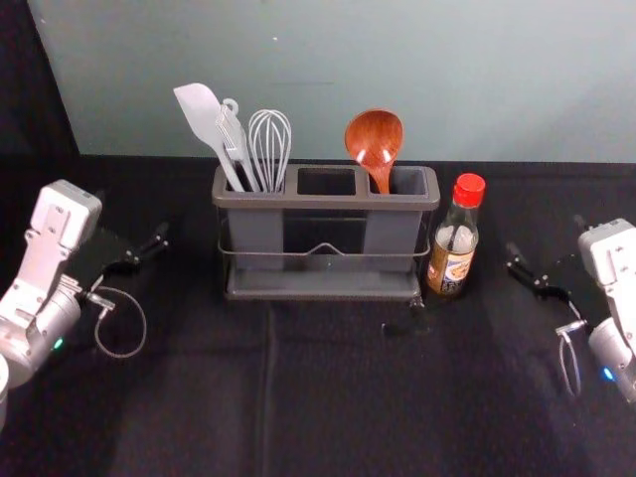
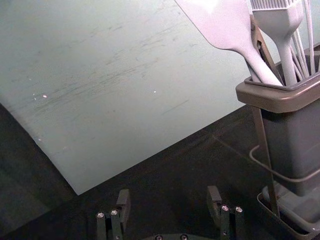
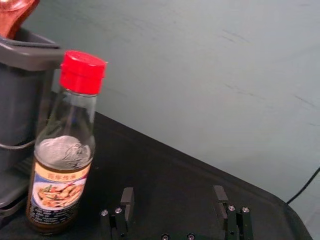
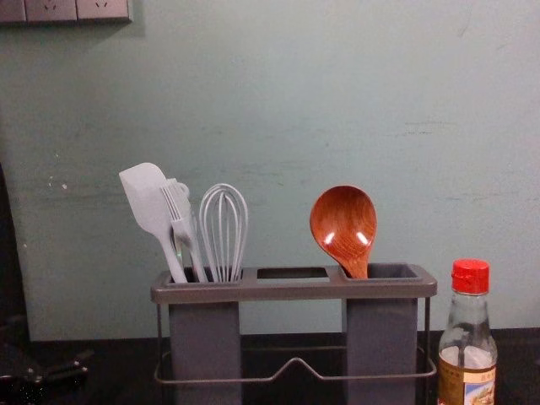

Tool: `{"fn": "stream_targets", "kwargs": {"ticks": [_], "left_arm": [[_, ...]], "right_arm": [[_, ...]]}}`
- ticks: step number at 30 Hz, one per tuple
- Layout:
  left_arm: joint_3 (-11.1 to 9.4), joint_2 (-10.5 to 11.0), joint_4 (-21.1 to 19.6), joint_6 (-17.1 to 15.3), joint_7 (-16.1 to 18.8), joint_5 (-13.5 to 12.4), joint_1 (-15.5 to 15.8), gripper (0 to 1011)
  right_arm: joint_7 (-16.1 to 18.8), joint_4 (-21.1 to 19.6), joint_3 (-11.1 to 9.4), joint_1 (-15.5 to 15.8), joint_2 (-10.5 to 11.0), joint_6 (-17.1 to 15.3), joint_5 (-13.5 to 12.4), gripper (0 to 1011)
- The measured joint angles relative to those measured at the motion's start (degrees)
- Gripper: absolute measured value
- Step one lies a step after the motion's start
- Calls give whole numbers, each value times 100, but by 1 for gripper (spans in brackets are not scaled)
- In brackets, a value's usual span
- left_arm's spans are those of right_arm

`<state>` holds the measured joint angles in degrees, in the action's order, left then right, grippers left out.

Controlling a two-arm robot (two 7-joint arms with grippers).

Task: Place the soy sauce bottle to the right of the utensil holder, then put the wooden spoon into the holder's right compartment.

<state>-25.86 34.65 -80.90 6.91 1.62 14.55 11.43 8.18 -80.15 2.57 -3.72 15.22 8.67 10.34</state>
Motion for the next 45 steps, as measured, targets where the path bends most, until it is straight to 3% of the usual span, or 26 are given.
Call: {"fn": "stream_targets", "kwargs": {"ticks": [13,45], "left_arm": [[0,0,0,0,0,0,0,1005],[0,0,0,0,0,0,0,1005]], "right_arm": [[-35,-18,-104,41,7,114,-181,1002],[-40,-22,-93,36,3,107,-145,1002]]}}
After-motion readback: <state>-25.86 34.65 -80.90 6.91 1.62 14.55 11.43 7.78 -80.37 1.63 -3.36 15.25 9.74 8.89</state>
